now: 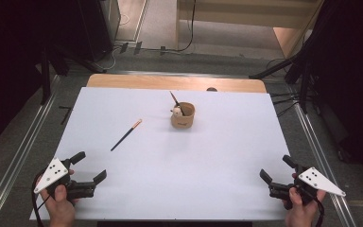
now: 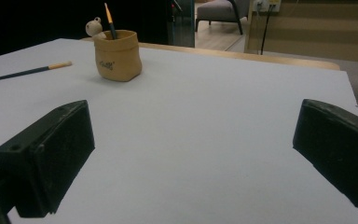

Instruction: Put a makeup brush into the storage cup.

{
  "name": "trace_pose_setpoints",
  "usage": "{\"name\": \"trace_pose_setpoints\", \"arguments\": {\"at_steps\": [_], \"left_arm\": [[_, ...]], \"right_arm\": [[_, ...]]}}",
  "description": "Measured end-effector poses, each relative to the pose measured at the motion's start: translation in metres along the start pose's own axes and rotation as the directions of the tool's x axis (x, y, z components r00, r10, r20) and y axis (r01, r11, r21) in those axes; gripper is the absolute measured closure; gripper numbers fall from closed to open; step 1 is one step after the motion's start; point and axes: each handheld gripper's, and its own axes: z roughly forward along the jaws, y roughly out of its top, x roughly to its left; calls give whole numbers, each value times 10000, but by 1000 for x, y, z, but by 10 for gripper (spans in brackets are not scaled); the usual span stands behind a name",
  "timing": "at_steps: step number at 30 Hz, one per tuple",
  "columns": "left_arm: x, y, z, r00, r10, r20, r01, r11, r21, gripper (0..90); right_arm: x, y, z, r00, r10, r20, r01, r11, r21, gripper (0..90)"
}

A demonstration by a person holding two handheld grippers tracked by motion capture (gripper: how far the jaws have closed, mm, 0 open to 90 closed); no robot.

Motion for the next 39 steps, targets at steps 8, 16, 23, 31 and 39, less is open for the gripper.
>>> {"name": "trace_pose_setpoints", "arguments": {"at_steps": [8, 16, 23, 31, 39], "left_arm": [[-2, 15, 12, 9999, -46, 99, 46, 10000, 15, 0], [6, 33, 26, 10000, -90, 16, 90, 10000, -36, 0], [13, 37, 39, 9999, -102, 104, 102, 9999, 3, 0], [22, 48, 62, 9997, -118, 218, 113, 9996, 252, 0], [32, 63, 86, 9995, -131, 274, 102, 9948, 1016, 0]], "right_arm": [[1, 0, 3, 9998, -26, -190, 27, 10000, 65, 0], [1, 0, 2, 9987, -27, -502, 31, 10000, 78, 8], [1, 1, 4, 9983, -59, -573, 65, 9999, 106, 10], [2, 1, 4, 9976, -124, -684, 134, 9998, 141, 16], [1, 1, 4, 9978, -149, -652, 160, 9997, 160, 16]]}}
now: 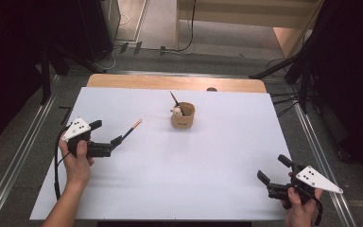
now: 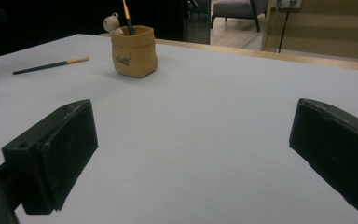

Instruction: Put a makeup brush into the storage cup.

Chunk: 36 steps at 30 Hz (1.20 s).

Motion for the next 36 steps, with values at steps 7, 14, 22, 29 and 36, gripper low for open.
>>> {"name": "trace_pose_setpoints", "arguments": {"at_steps": [7, 14, 22, 29, 36], "left_arm": [[6, 8, 14, 9999, -83, 111, 78, 9987, 512, 0], [10, 12, 32, 9998, -66, 173, 39, 9889, 1486, 0], [11, 18, 48, 9991, -90, 419, -21, 9666, 2564, 0], [13, 22, 58, 9987, -169, 487, -3, 9427, 3337, 0], [14, 26, 67, 9983, -272, 523, 27, 9077, 4195, 0]], "right_arm": [[0, -1, 0, 10000, 33, 18, -33, 10000, 0, 15], [0, -1, -1, 10000, 28, 28, -28, 10000, 31, 15], [-1, -2, -1, 10000, 14, 21, -14, 10000, 44, 16], [-1, -2, 0, 10000, 20, 47, -21, 10000, 79, 15], [-1, -2, 1, 10000, -29, 62, 28, 9999, 124, 16]]}}
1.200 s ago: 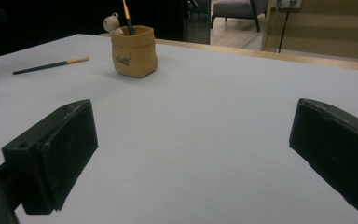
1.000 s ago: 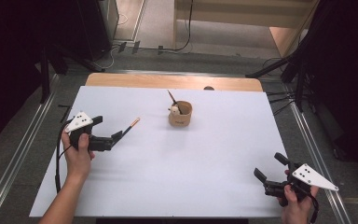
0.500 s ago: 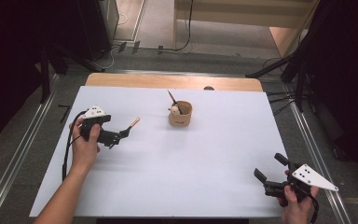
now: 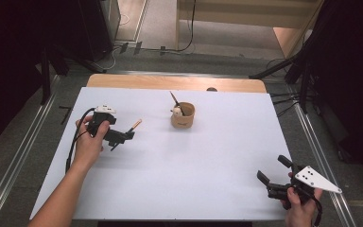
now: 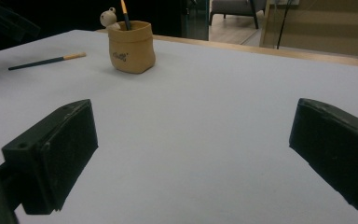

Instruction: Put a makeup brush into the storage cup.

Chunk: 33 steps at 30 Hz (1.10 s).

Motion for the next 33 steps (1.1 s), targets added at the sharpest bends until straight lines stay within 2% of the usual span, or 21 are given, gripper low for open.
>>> {"name": "trace_pose_setpoints", "arguments": {"at_steps": [8, 11, 15, 18, 20, 22, 28, 29, 31, 33], "left_arm": [[2, 6, 9, 9999, 36, -111, -24, 9940, 1097, 0], [1, 9, 11, 9997, 174, -174, -146, 9886, 1500, 0], [-1, 10, 16, 9994, 169, -299, -106, 9799, 1993, 9], [-2, 12, 18, 9982, 156, -571, -26, 9754, 2204, 68], [-3, 14, 20, 9970, 82, -763, 96, 9731, 2300, 138], [-4, 16, 21, 9951, 175, -972, 68, 9696, 2445, 158], [-5, 22, 25, 9885, 336, -1476, 87, 9608, 2771, 371], [-5, 22, 26, 9873, 356, -1547, 99, 9589, 2837, 405], [-7, 24, 29, 9798, 661, -1887, -50, 9516, 3074, 495], [-7, 25, 31, 9790, 659, -1930, -18, 9490, 3152, 531]], "right_arm": [[0, 0, 1, 10000, 0, -17, 1, 10000, 39, 15], [0, -1, 1, 10000, 0, -2, 0, 10000, 61, 15], [0, -1, 1, 10000, 21, 55, -22, 10000, 54, 16], [-1, -1, 0, 9999, 48, 108, -49, 10000, 38, 16], [-2, -1, 0, 9999, 53, 111, -53, 10000, 42, 15], [-2, -1, 1, 9999, 54, 108, -54, 10000, 60, 15], [-3, -2, 0, 9999, 64, 150, -65, 10000, 52, 15], [-3, -2, 0, 9998, 91, 159, -92, 9999, 60, 15], [-3, -2, 0, 9998, 102, 173, -103, 9999, 67, 16], [-3, -2, 0, 9998, 98, 187, -100, 9999, 81, 16]]}}
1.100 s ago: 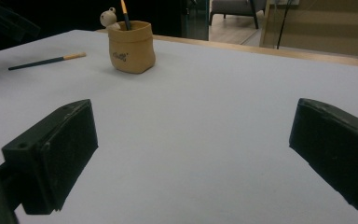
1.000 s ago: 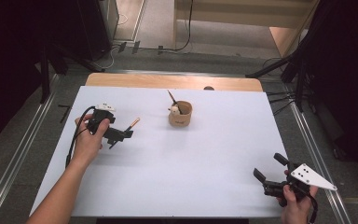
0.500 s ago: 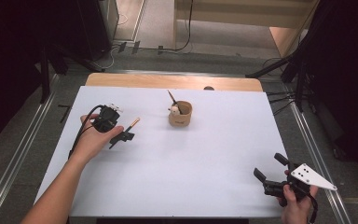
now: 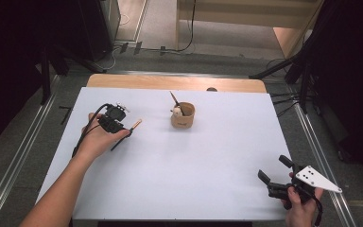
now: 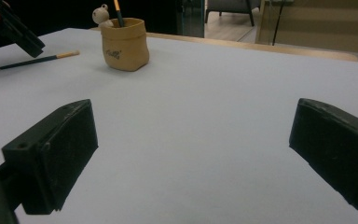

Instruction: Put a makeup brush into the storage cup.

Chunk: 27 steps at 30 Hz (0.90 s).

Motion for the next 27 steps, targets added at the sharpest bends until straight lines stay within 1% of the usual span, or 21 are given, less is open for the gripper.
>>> {"name": "trace_pose_setpoints", "arguments": {"at_steps": [1, 2, 5, 6, 7, 8, 9, 10, 12, 13, 18, 23, 27], "left_arm": [[1, 1, 1, 10000, 27, 12, -27, 10000, 67, 566], [1, 2, 2, 10000, -32, 94, 32, 10000, 70, 596], [3, 4, 3, 9997, -12, 246, 8, 9999, 170, 633], [3, 4, 4, 9992, -30, 398, 23, 9998, 178, 658], [4, 5, 5, 9990, -40, 449, 31, 9998, 208, 671], [4, 5, 5, 9990, -52, 454, 40, 9997, 260, 688], [4, 5, 7, 9987, 22, 505, -39, 9994, 334, 710], [4, 5, 8, 9981, -12, 613, -11, 9993, 379, 722], [4, 5, 10, 9987, 91, 511, -118, 9985, 536, 738], [4, 6, 11, 9986, 40, 534, -69, 9985, 538, 745], [6, 7, 14, 9983, 61, 582, -99, 9978, 660, 785], [6, 7, 15, 9981, 37, 619, -77, 9978, 657, 827], [7, 7, 15, 9978, 71, 665, -114, 9978, 656, 838]], "right_arm": [[0, 0, 0, 10000, 3, -6, -3, 10000, 2, 16], [0, 0, 0, 10000, 11, -15, -11, 10000, 6, 16], [0, 0, 1, 10000, -16, -17, 16, 10000, 12, 15], [0, 0, 1, 10000, -18, -23, 18, 10000, 3, 15], [0, 0, 1, 10000, -19, -20, 19, 10000, 4, 15], [0, 0, 1, 10000, -4, -18, 4, 10000, 12, 15], [0, -1, 1, 10000, -5, -19, 5, 10000, 7, 16], [0, -1, 1, 10000, 2, -19, -2, 10000, 11, 16], [-1, -1, 1, 10000, 5, -24, -5, 10000, 23, 15], [0, -1, 1, 10000, 16, -22, -16, 10000, 28, 16], [0, -1, 1, 10000, 28, -20, -28, 10000, 64, 16], [-1, -1, 1, 10000, 54, 5, -54, 10000, 75, 16], [0, -1, 2, 10000, 47, 6, -47, 9999, 123, 15]]}}
